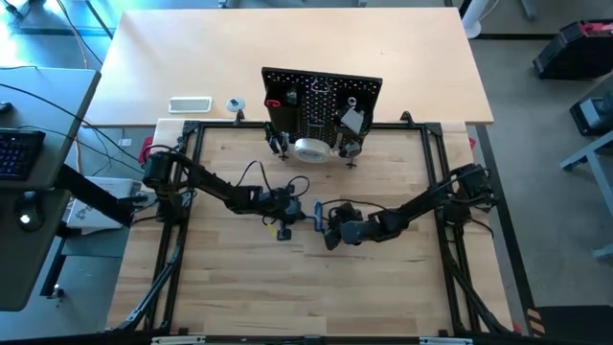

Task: Hang tools onto peg board
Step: Hang the blue allen wrench on the pegboard

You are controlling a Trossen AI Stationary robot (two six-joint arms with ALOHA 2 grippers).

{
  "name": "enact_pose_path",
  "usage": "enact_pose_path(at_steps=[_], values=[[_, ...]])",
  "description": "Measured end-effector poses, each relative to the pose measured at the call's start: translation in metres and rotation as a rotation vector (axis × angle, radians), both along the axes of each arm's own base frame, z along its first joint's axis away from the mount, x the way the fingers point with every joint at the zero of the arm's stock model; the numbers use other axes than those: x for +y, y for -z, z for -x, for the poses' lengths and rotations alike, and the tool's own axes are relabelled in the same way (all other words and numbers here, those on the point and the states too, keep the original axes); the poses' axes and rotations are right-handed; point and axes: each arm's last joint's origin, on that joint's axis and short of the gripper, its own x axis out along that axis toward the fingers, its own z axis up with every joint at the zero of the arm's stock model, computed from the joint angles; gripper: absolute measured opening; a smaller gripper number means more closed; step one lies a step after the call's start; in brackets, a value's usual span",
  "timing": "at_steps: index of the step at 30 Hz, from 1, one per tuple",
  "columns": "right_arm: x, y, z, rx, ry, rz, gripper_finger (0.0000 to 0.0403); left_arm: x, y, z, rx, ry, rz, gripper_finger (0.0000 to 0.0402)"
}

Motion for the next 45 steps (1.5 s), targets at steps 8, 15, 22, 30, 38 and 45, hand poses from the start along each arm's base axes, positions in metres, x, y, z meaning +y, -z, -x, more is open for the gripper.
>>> enact_pose_path(at_steps=[8, 15, 22, 30, 38, 45], values=[[-0.001, 0.0, 0.0, 0.003, -0.006, 0.006, 0.0206, -0.009, -0.002, -0.002, -0.042, 0.004, -0.086, 0.0003], [-0.001, 0.0, 0.0, -0.002, -0.008, 0.008, 0.0206, -0.011, -0.006, -0.005, -0.087, 0.004, -0.082, 0.0001], [-0.002, 0.0, -0.001, -0.008, 0.01, 0.029, 0.0206, -0.012, -0.014, -0.008, -0.155, 0.02, -0.057, 0.0001], [-0.014, 0.0, -0.004, -0.023, 0.039, 0.089, 0.0206, -0.013, -0.014, -0.008, -0.161, 0.026, -0.049, 0.0001], [-0.023, -0.004, -0.009, -0.068, 0.041, 0.117, 0.0205, -0.014, -0.017, -0.009, -0.185, 0.019, -0.054, 0.0001], [-0.024, -0.001, -0.014, -0.106, 0.02, 0.138, 0.0141, -0.014, -0.017, -0.01, -0.189, 0.007, -0.063, 0.0001]])
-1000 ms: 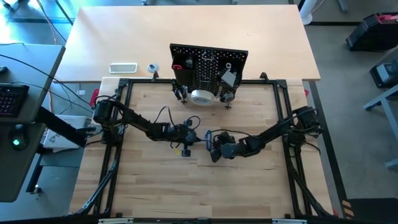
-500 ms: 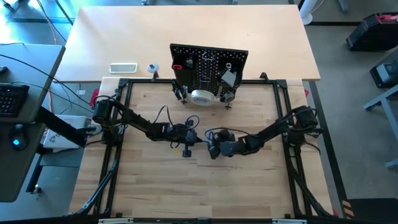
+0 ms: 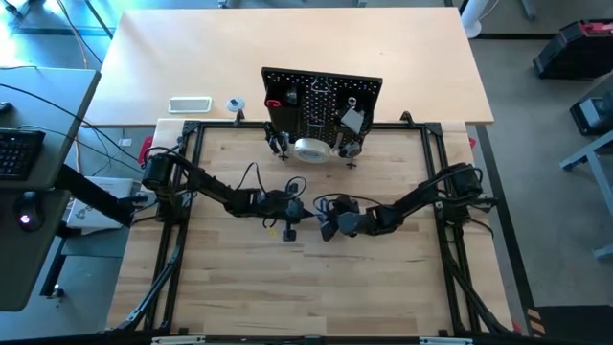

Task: Hang tools onto peg board
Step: Hang the blue allen wrench on the pegboard

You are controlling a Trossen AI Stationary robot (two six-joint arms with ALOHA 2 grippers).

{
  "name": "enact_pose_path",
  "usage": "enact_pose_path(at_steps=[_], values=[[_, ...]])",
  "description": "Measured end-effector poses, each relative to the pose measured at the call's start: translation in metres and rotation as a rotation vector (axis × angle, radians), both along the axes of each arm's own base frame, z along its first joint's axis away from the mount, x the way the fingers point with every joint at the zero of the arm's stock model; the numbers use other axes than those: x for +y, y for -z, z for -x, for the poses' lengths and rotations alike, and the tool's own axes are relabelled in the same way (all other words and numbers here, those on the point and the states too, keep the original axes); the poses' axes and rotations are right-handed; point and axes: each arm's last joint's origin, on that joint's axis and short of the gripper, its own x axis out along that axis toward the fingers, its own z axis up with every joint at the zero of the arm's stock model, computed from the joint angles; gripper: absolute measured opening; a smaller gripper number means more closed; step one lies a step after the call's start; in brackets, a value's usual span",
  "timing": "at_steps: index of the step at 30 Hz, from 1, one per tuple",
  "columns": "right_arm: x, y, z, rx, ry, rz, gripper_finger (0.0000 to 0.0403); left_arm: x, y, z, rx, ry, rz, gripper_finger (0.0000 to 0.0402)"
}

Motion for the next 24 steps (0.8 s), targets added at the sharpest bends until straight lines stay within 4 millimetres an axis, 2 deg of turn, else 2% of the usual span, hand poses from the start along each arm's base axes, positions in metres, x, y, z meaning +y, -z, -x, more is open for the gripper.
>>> enact_pose_path(at_steps=[9, 16, 21, 24], values=[[0.015, -0.004, -0.002, -0.031, -0.099, 0.036, 0.0016, -0.001, -0.001, 0.0, 0.006, -0.017, -0.012, 0.0], [0.027, -0.007, 0.0, -0.032, -0.154, 0.042, 0.0012, -0.004, -0.009, 0.005, 0.033, -0.011, -0.015, 0.0001], [0.035, -0.015, 0.004, -0.018, -0.229, 0.038, 0.0011, -0.01, -0.036, 0.015, 0.038, 0.013, -0.023, 0.0006], [0.039, -0.021, 0.008, 0.003, -0.269, 0.043, 0.0011, -0.014, -0.052, 0.026, 0.06, 0.03, -0.025, 0.0026]])
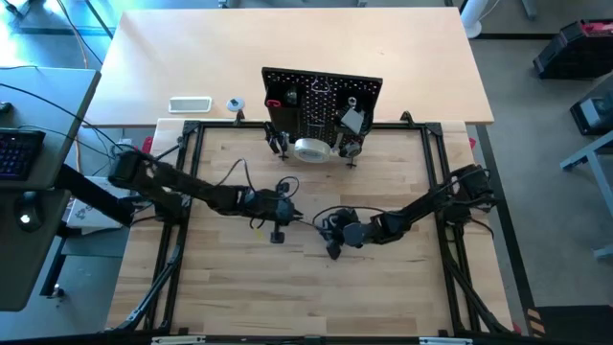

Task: Hang tools onto peg board
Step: Hang the blue allen wrench on the pegboard

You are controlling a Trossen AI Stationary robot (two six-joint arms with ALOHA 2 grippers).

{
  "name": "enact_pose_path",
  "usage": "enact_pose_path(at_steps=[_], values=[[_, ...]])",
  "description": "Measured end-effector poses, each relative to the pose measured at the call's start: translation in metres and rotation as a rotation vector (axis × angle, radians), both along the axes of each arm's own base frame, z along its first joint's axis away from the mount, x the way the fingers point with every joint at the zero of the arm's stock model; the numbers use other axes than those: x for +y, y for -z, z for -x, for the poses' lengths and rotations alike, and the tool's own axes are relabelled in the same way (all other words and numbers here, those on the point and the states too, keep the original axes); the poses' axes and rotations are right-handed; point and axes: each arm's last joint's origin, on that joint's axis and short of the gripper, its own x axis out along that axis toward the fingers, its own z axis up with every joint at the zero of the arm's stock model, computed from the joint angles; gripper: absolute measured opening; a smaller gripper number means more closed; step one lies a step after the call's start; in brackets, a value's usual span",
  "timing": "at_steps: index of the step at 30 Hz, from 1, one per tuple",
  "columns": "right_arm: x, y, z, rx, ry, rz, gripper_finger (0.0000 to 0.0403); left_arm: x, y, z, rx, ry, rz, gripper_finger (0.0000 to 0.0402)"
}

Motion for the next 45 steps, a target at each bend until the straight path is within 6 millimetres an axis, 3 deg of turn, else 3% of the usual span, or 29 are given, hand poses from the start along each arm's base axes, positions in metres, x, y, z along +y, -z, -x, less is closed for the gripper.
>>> enact_pose_path(at_steps=[7, 13, 19, 27, 45], values=[[0.008, -0.015, 0.008, 0.023, -0.077, 0.02, 0.001, -0.006, -0.03, 0.022, 0.02, 0.044, 0.073, 0.0108], [0.012, -0.039, -0.001, -0.032, -0.143, 0.063, 0.001, -0.007, -0.028, 0.025, 0.069, 0.086, 0.198, 0.0155], [0.016, -0.072, -0.027, 0.015, -0.236, 0.154, 0.001, -0.007, -0.023, 0.023, 0.085, 0.076, 0.212, 0.0161], [0.019, -0.106, -0.042, 0.124, -0.295, 0.251, 0.001, -0.007, -0.023, 0.024, 0.098, 0.096, 0.23, 0.0161], [0.013, -0.113, -0.047, 0.097, -0.309, 0.224, 0.001, -0.007, -0.026, 0.021, 0.064, 0.131, 0.297, 0.0161]])
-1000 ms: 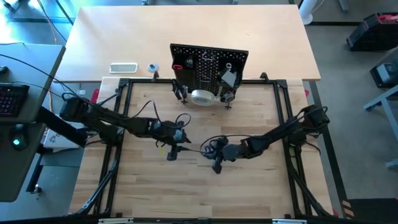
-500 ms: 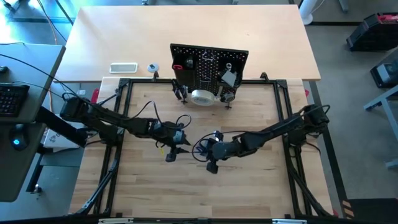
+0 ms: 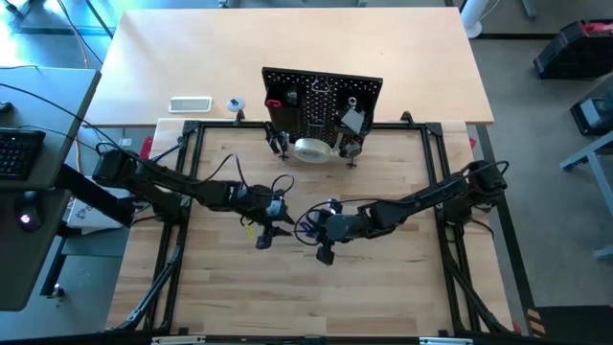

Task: Hang tools onto peg board
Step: Hang the blue allen wrench on the pegboard

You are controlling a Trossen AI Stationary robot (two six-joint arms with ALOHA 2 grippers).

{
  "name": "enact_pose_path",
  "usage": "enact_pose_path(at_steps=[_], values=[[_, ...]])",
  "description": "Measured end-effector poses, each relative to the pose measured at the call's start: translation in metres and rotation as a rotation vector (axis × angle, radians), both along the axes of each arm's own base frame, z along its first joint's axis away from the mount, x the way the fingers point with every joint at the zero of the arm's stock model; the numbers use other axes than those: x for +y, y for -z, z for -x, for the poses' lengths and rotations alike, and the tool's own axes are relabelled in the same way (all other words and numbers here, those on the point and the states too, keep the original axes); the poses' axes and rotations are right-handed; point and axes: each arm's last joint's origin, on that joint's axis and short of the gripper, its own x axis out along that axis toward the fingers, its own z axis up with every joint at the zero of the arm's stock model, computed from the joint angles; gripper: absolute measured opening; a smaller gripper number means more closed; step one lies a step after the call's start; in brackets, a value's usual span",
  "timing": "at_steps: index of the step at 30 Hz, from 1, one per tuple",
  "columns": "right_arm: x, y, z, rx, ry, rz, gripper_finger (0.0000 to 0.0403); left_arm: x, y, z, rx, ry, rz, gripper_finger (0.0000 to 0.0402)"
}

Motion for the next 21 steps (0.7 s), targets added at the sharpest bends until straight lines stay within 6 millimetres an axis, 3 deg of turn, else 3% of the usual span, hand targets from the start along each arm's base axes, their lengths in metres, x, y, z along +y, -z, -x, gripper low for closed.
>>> enact_pose_path(at_steps=[8, 17, 21], values=[[0.0003, 0.0015, 0.0014, 0.023, -0.015, -0.006, 0.001, 0.0039, -0.0004, -0.0009, -0.002, 0.007, 0.035, 0.0155], [-0.0049, 0.0021, 0.0003, 0.026, -0.003, 0.004, 0.001, 0.0046, -0.0006, -0.002, -0.018, 0.022, 0.021, 0.0069], [-0.0088, 0.0012, -0.0015, 0.015, -0.002, 0.003, 0.001, 0.0046, -0.0015, -0.0027, -0.031, 0.023, 0.021, 0.0062]])
